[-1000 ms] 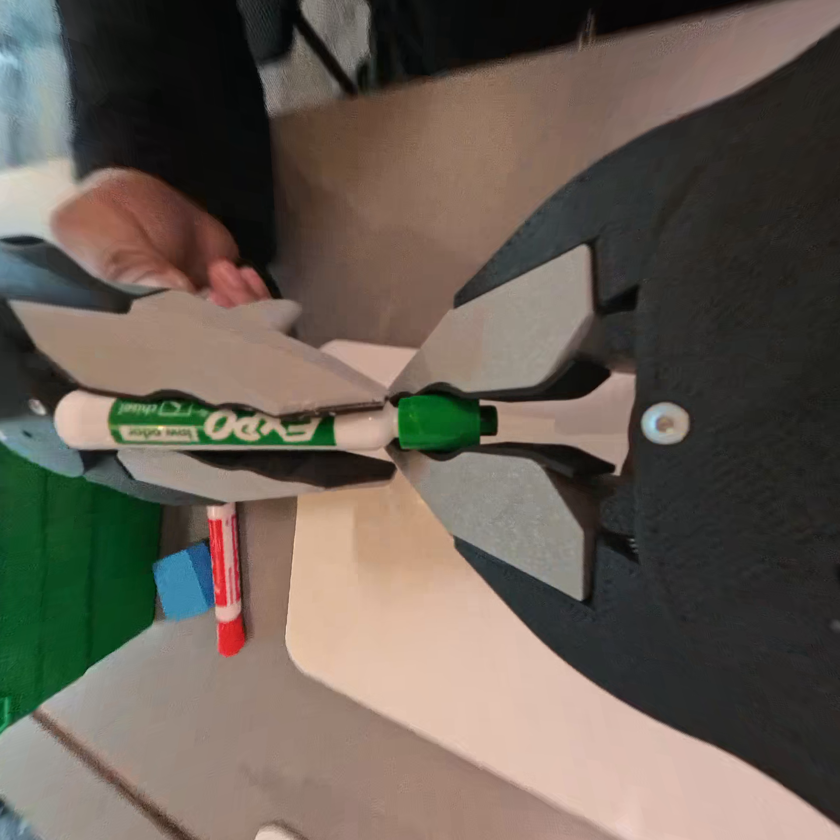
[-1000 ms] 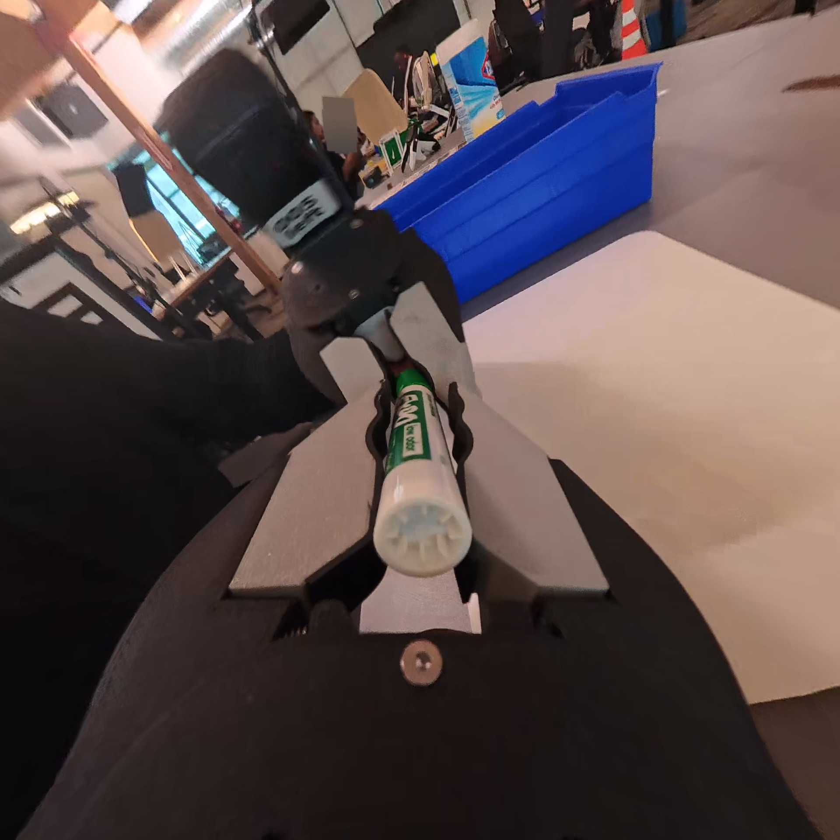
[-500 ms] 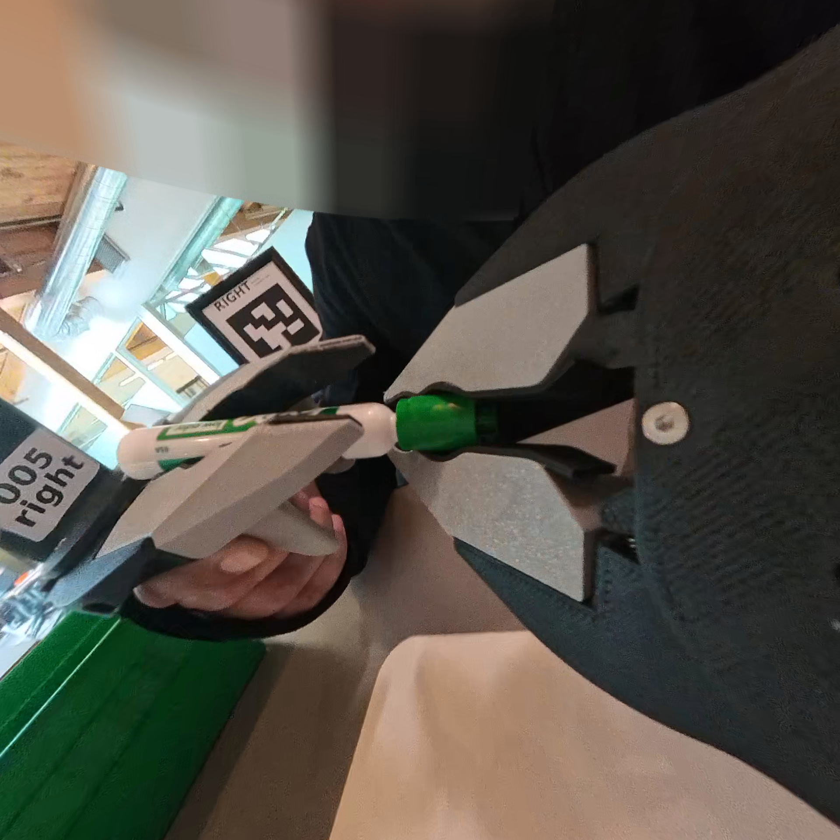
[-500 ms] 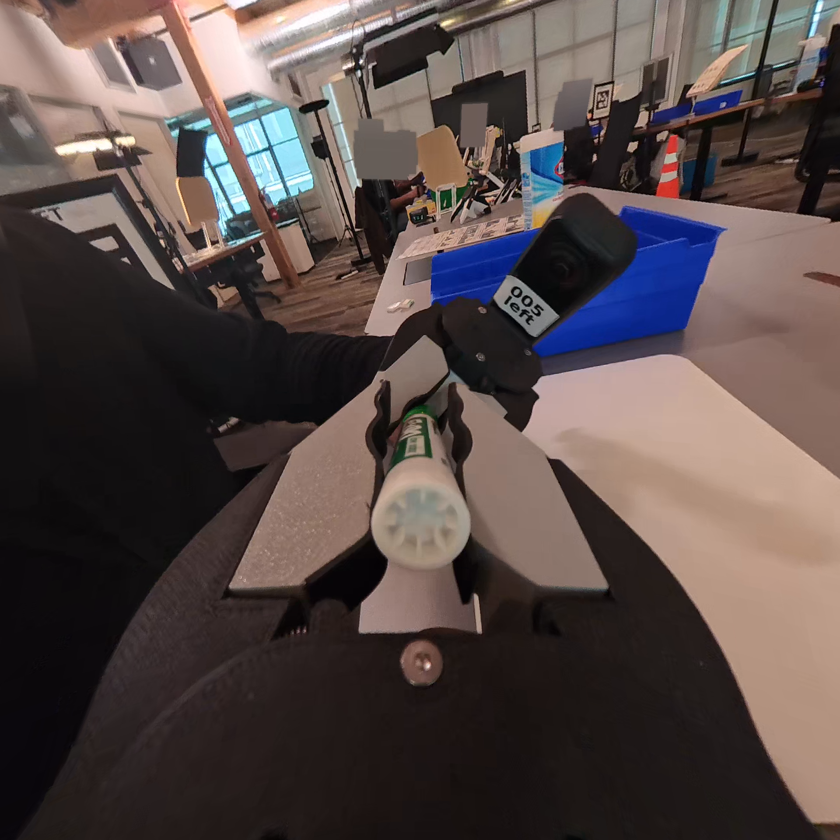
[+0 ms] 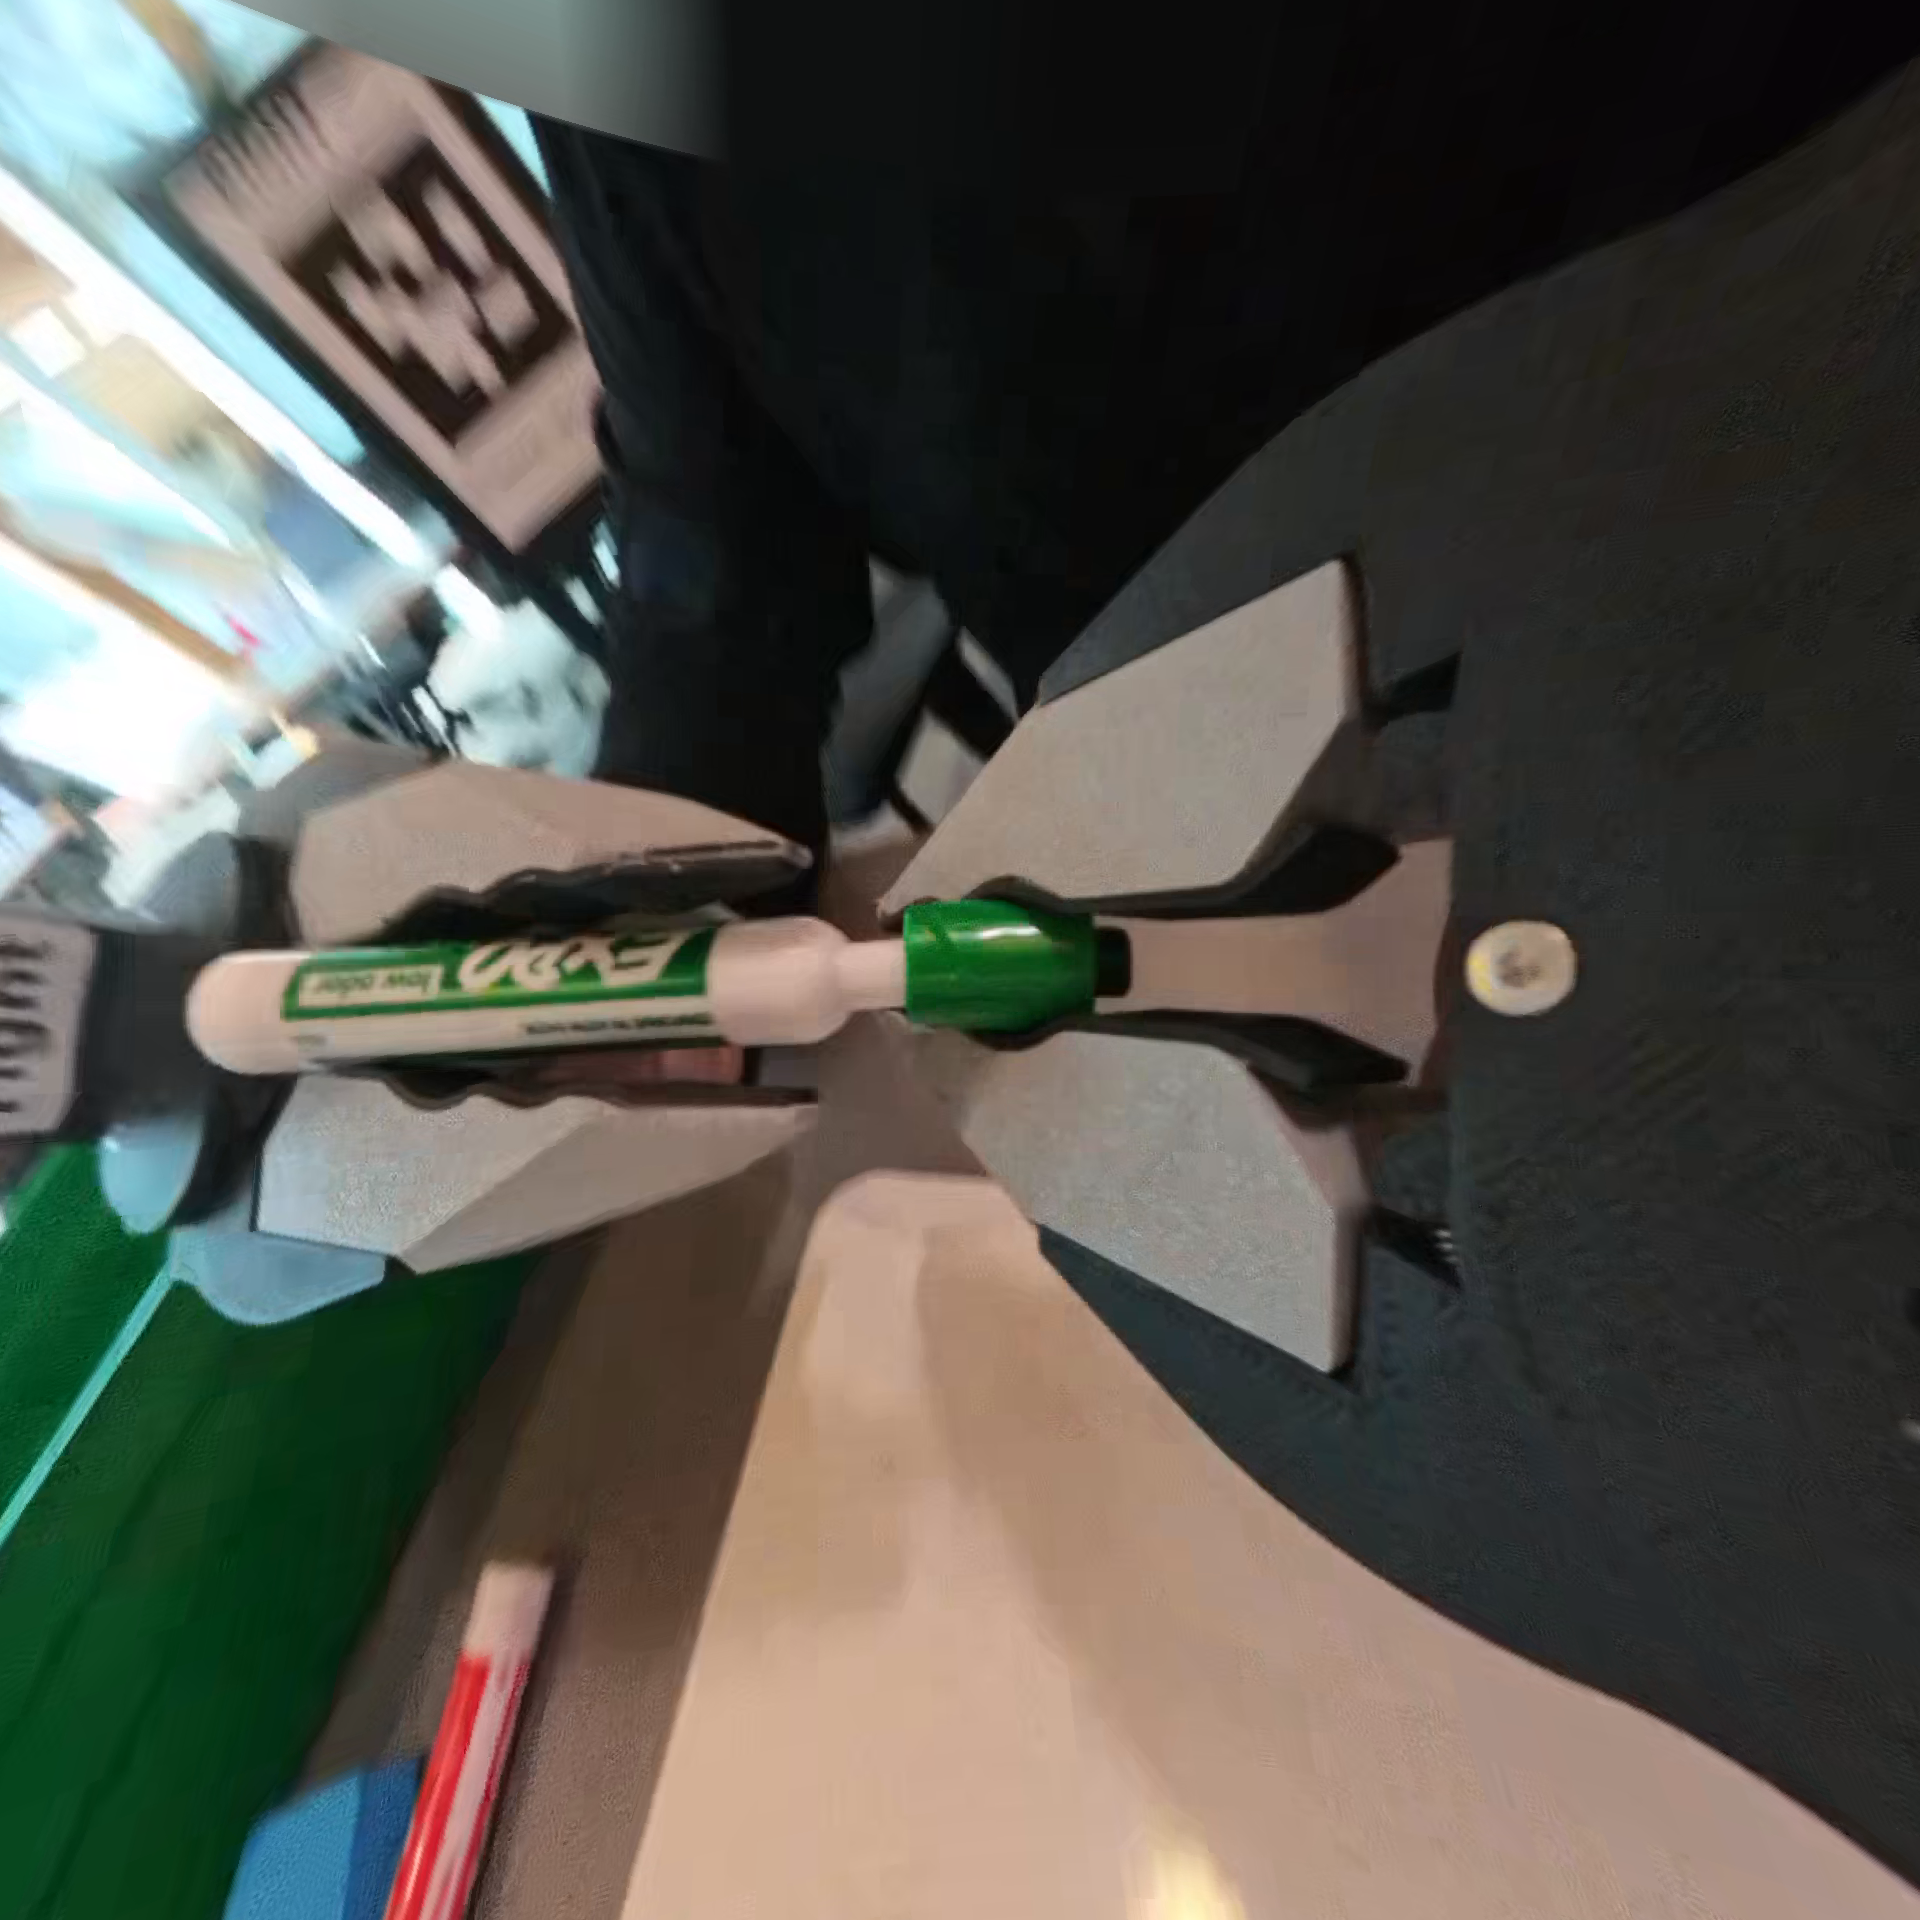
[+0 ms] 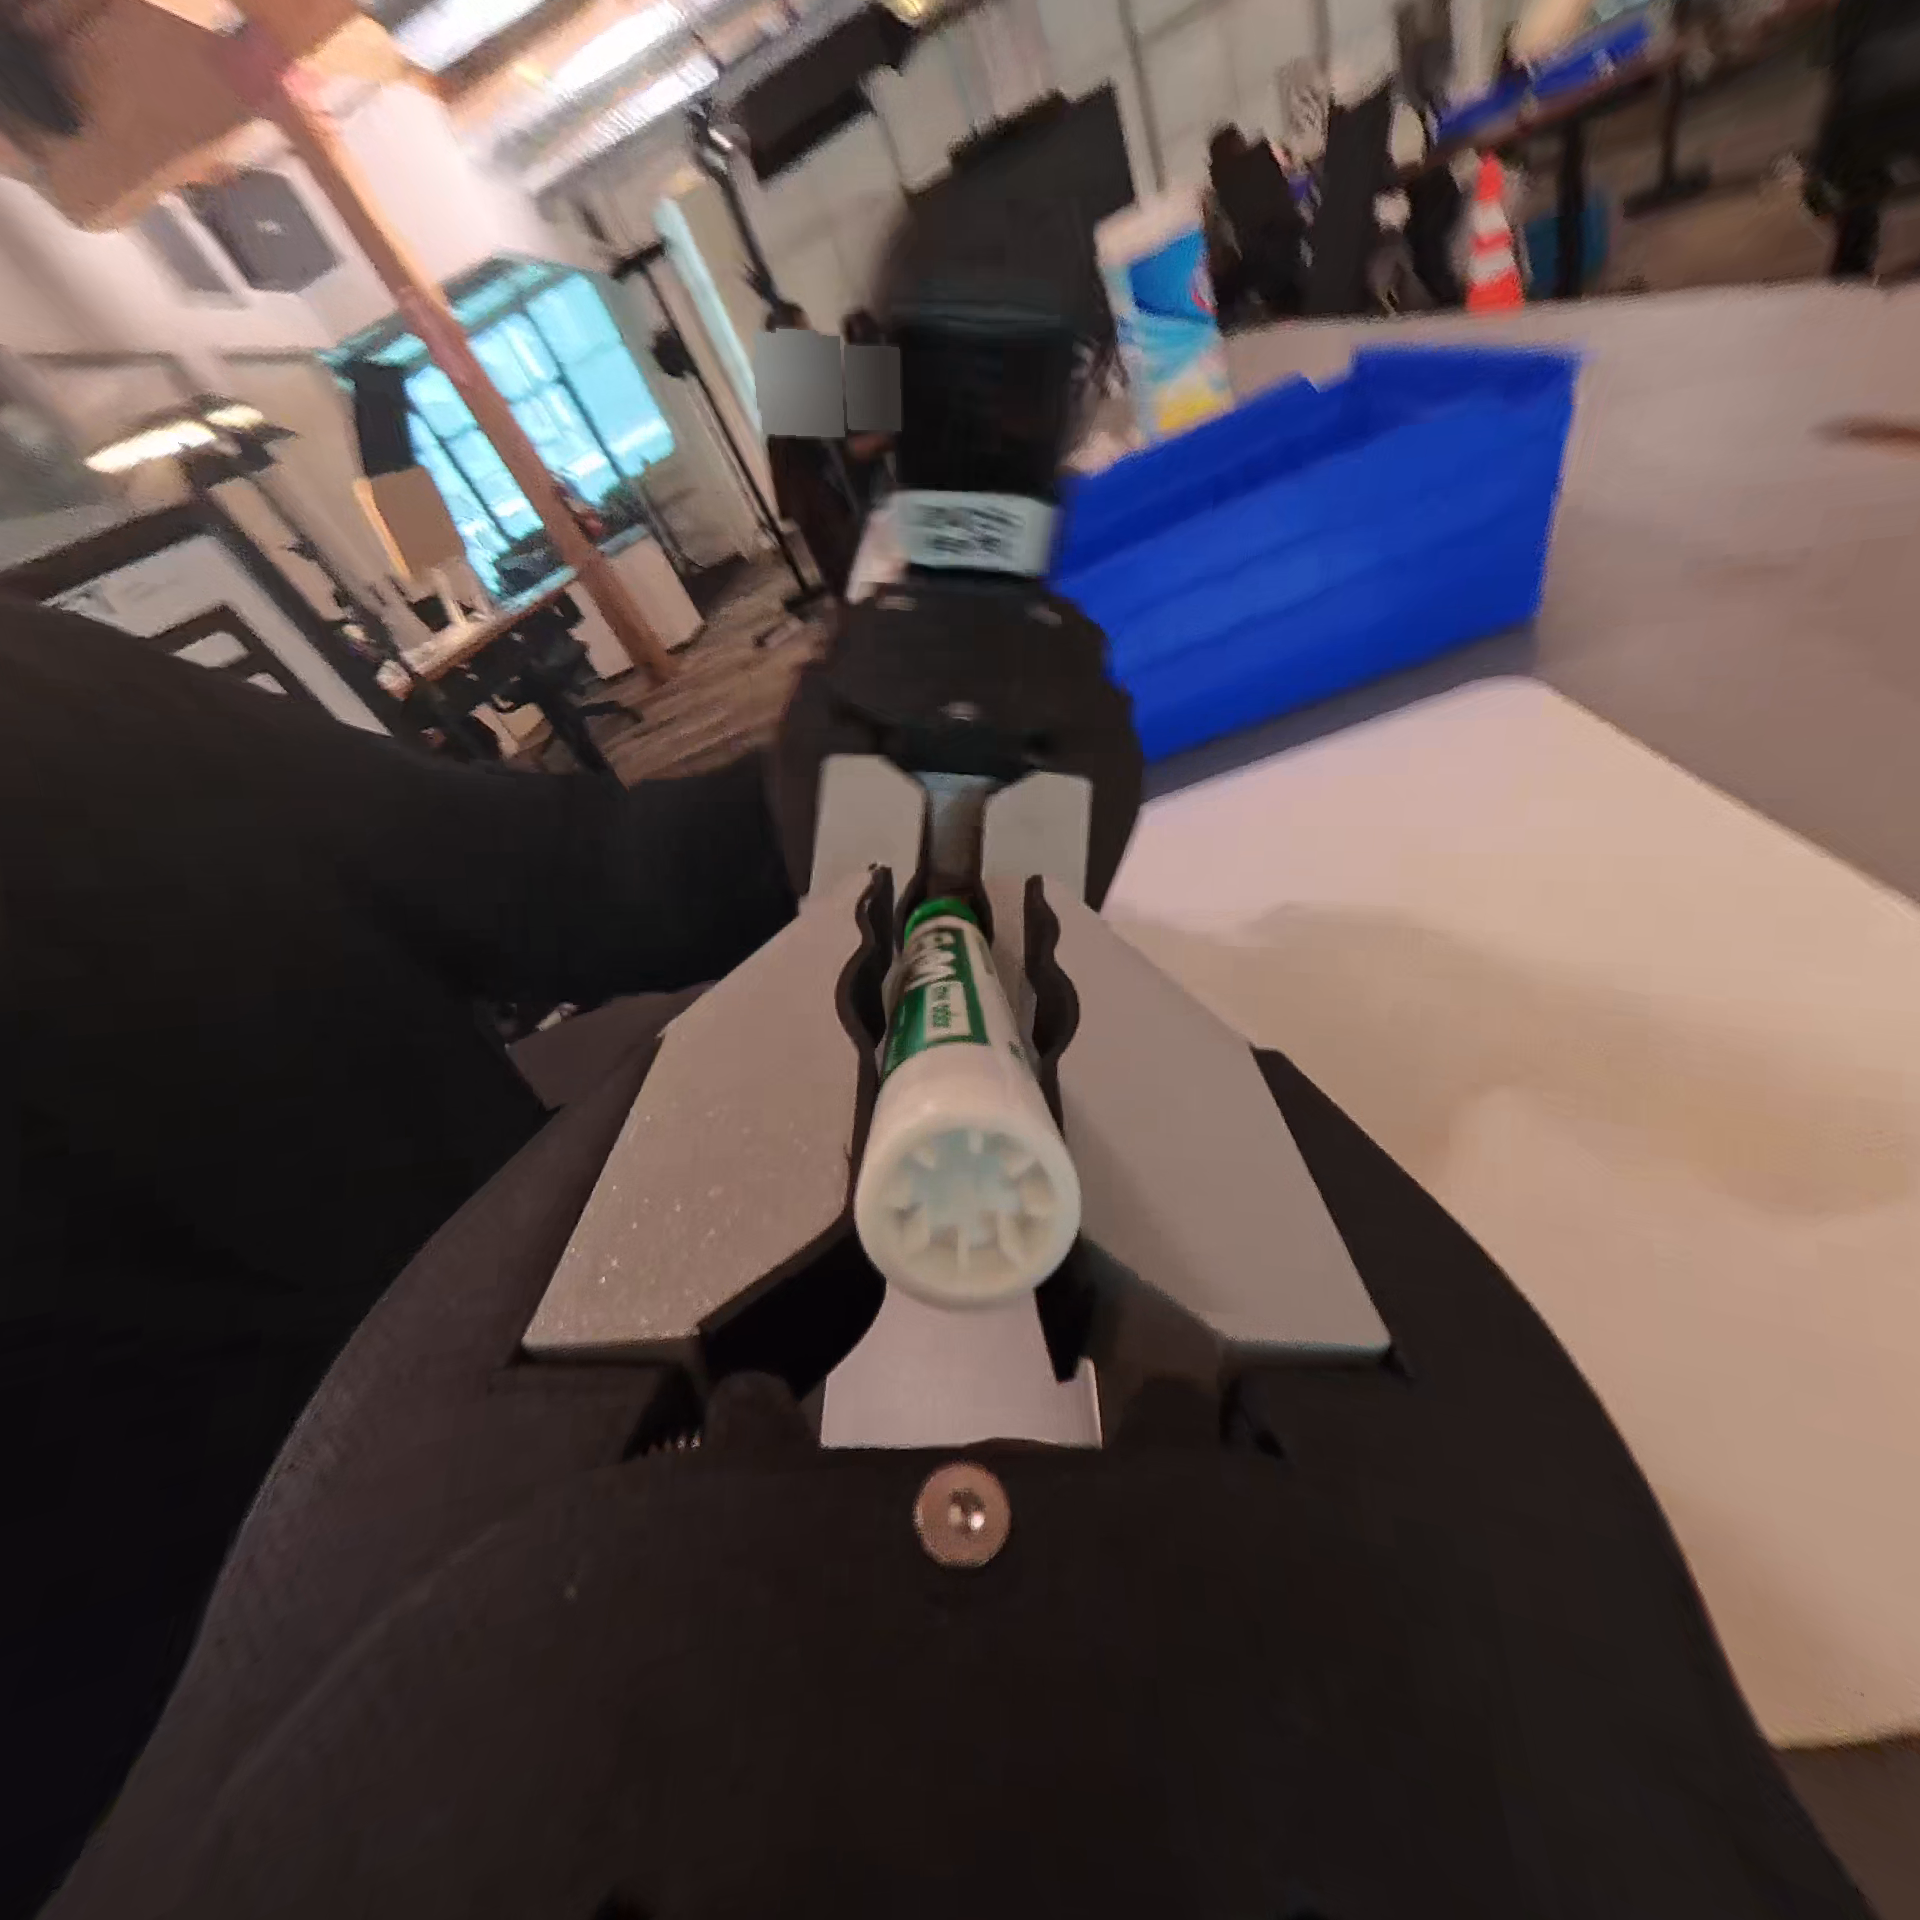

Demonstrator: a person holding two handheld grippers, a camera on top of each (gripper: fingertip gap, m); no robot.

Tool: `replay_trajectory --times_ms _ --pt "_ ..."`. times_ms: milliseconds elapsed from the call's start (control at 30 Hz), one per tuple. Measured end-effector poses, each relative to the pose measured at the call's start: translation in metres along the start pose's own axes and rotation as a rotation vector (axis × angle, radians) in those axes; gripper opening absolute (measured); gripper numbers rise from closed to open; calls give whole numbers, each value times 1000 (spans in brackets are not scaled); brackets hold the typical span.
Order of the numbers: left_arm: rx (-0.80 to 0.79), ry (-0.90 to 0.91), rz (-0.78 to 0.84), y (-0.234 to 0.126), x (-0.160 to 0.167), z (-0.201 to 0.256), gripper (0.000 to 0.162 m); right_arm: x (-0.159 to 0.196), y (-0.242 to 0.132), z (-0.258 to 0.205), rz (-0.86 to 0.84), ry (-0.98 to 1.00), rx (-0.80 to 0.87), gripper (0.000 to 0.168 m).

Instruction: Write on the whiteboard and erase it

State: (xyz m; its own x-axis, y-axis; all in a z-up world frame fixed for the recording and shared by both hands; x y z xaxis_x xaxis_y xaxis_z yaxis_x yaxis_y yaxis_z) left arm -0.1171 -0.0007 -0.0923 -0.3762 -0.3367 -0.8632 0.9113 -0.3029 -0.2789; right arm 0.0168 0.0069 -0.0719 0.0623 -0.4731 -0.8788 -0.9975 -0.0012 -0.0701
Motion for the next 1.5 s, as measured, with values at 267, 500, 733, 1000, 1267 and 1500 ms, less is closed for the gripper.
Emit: replay_trajectory --times_ms 267,500,733,1000,1267,1500 --pt "-27 -14 -16 -4 5 -11 10 -6 -16 5 61 9 41 25" --pt "-200 156 -95 -3 9 -15 10 -14 -36 16 216 5 195 25" --pt "-290 170 -156 2 13 -22 10 -7 -27 24 127 -130 465 26" --pt "-428 259 -204 1 14 -25 10 -3 -26 31 152 -31 401 26" --pt "-497 307 -104 -22 3 -24 10 -5 -35 33 182 -60 475 26" --pt "-488 221 -126 -45 7 -20 10 -3 -35 36 181 -39 468 27"
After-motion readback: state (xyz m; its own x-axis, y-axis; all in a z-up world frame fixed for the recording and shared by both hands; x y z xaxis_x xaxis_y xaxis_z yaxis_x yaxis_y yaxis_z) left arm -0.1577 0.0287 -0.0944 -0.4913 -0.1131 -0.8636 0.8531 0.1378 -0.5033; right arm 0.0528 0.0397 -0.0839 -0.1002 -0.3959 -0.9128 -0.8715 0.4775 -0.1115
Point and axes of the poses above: each gripper's, where its closed fingertips meet, y out along the fingers, x out of its underside, z = x × y across the jaws, the point moved 9 cm from there along -y, back along the fingers, and after that the axes turned 6 degrees about y, right-handed, at the moved point
